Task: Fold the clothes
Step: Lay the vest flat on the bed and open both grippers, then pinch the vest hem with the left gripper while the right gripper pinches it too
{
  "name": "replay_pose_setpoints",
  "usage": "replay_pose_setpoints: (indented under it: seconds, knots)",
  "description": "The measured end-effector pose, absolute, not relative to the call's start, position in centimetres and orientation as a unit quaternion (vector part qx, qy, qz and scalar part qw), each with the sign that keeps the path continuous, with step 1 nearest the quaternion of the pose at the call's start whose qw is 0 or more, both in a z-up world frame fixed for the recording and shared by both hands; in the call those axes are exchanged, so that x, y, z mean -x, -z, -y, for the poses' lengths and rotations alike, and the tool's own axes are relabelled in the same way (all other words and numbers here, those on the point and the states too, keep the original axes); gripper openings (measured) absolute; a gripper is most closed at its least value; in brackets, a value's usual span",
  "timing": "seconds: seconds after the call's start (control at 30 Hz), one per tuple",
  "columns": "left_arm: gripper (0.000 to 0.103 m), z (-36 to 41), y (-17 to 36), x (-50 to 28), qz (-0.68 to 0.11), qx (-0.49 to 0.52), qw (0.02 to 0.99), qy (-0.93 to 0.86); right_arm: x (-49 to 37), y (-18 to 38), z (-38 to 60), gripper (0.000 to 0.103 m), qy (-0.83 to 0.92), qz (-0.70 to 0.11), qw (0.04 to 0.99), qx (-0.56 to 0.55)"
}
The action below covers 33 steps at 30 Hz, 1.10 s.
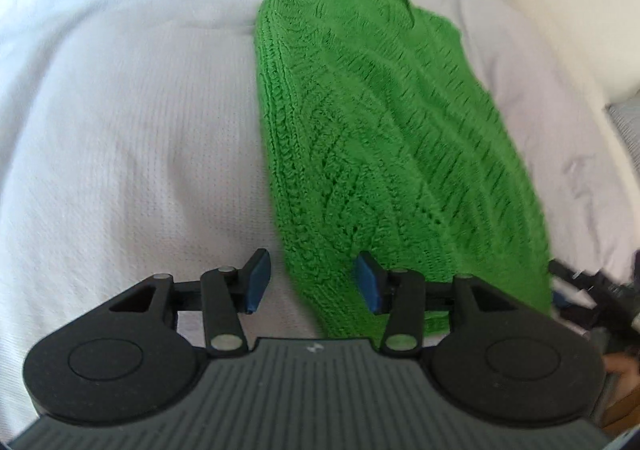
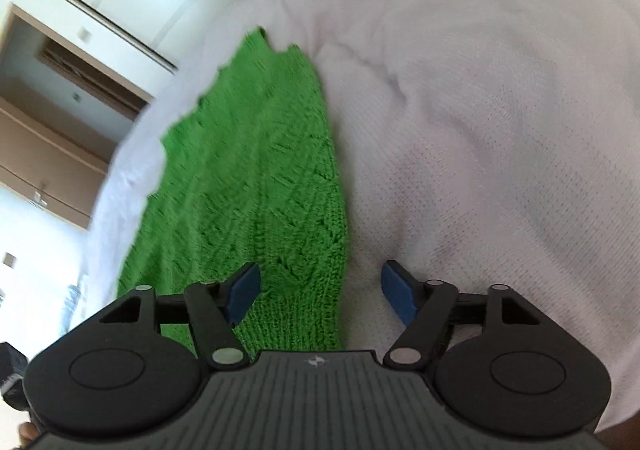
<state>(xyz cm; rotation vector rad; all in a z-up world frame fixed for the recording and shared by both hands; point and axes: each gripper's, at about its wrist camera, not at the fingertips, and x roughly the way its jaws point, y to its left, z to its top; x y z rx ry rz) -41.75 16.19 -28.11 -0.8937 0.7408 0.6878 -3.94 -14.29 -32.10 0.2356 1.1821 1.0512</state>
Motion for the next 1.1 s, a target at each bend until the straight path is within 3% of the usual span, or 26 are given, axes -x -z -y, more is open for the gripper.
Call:
replay_pose_setpoints:
  seconds: [0.37, 0.57, 0.6, 0.63, 0.67, 0.7, 0.83, 0.97, 1.1]
  knots:
    - [0.045, -13.6, 29.9, 43.6, -0.266, 0.497, 0.772, -0.293, 6.0, 31.1, 18.2, 0.07, -0.467, -0.522, 0.694, -0.166]
    - [0.048, -14.7, 31.2, 42.3, -0.242, 0.534, 0.756, -0.291, 6.0, 33.5, 15.5, 0.07, -0.475, -0.547, 0.666, -0.179]
    - [0.037, -14.8, 31.0, 41.5, -0.25, 0.523, 0.763, -0.288, 5.8, 33.6, 14.8, 0.066, -0.483, -0.544, 0.663, -0.176]
    - [0.032, -14.8, 30.8, 40.6, -0.263, 0.508, 0.767, -0.289, 5.6, 33.6, 14.1, 0.048, -0.49, -0.54, 0.663, -0.171]
    - [0.019, -14.8, 30.5, 39.7, -0.277, 0.494, 0.772, -0.29, 5.3, 33.5, 13.4, 0.034, -0.495, -0.536, 0.664, -0.161]
    - [0.007, -14.7, 30.1, 39.0, -0.29, 0.481, 0.774, -0.292, 5.0, 33.3, 12.8, 0.011, -0.498, -0.538, 0.663, -0.152]
    - [0.006, -13.4, 26.6, 37.8, -0.329, 0.396, 0.799, -0.311, 3.4, 30.7, 12.6, 0.009, -0.497, -0.532, 0.674, -0.127]
    - [0.006, -10.5, 22.1, 39.3, -0.31, 0.302, 0.849, -0.304, 3.0, 25.8, 15.7, 0.007, -0.506, -0.486, 0.702, -0.12]
    - [0.006, -8.7, 24.8, 40.9, -0.325, 0.312, 0.839, -0.305, 4.5, 27.0, 18.9, 0.006, -0.481, -0.486, 0.721, -0.114]
